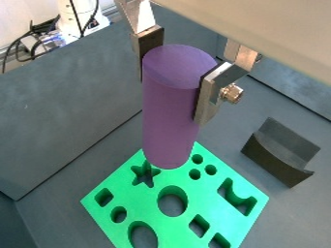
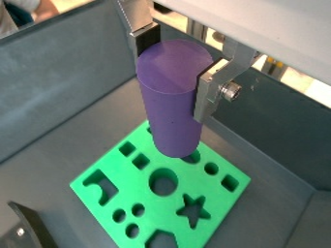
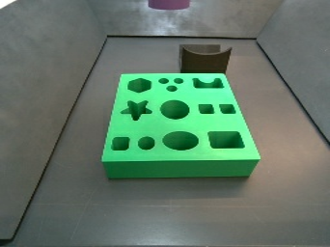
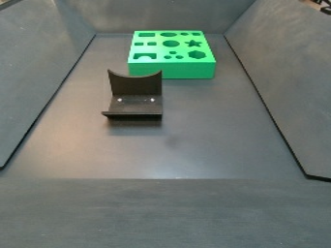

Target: Insert the round object.

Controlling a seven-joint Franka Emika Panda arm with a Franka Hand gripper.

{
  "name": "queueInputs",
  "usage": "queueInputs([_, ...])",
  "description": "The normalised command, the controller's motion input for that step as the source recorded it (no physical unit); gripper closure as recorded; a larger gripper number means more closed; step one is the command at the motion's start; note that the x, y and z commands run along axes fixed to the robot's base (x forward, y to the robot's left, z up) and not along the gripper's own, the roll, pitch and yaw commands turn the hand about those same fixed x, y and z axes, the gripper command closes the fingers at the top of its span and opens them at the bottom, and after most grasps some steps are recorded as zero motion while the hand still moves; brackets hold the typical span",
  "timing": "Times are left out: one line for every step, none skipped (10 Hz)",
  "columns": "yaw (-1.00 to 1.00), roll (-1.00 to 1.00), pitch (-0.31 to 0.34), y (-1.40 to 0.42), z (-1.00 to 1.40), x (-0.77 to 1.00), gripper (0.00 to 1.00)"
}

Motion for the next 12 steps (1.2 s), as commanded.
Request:
queueInputs([0.0, 0.05, -0.01, -0.03, -1.0, -0.01, 1.0])
queueInputs([0.0, 0.1, -0.019, 0.0, -1.0, 0.0, 1.0])
queueInputs([0.0, 0.14, -0.013, -0.01, -1.0, 0.0, 1.0])
queueInputs([-0.08, 0.33, 0.0, -0.1, -0.72, 0.22, 1.0])
queueInputs([0.0, 0.5, 0.067, -0.13, -0.23, 0.07, 1.0])
queueInputs([0.0, 0.5, 0.021, -0.15, -0.05, 0.0, 1.0])
queueInputs([0.06, 0.5, 0.0, -0.19, -0.08, 0.0, 1.0])
queueInputs([0.04, 0.43, 0.0, -0.22, -0.51, 0.0, 1.0])
queueInputs([0.0, 0.25, 0.0, -0.14, -0.89, 0.0, 1.0])
queueInputs([0.0, 0.13, -0.017, -0.05, -1.0, 0.0, 1.0])
queueInputs([0.0, 0.12, -0.02, 0.0, -1.0, 0.0, 1.0])
queueInputs([-0.07, 0.0, 0.011, 0.0, -1.0, 0.05, 1.0])
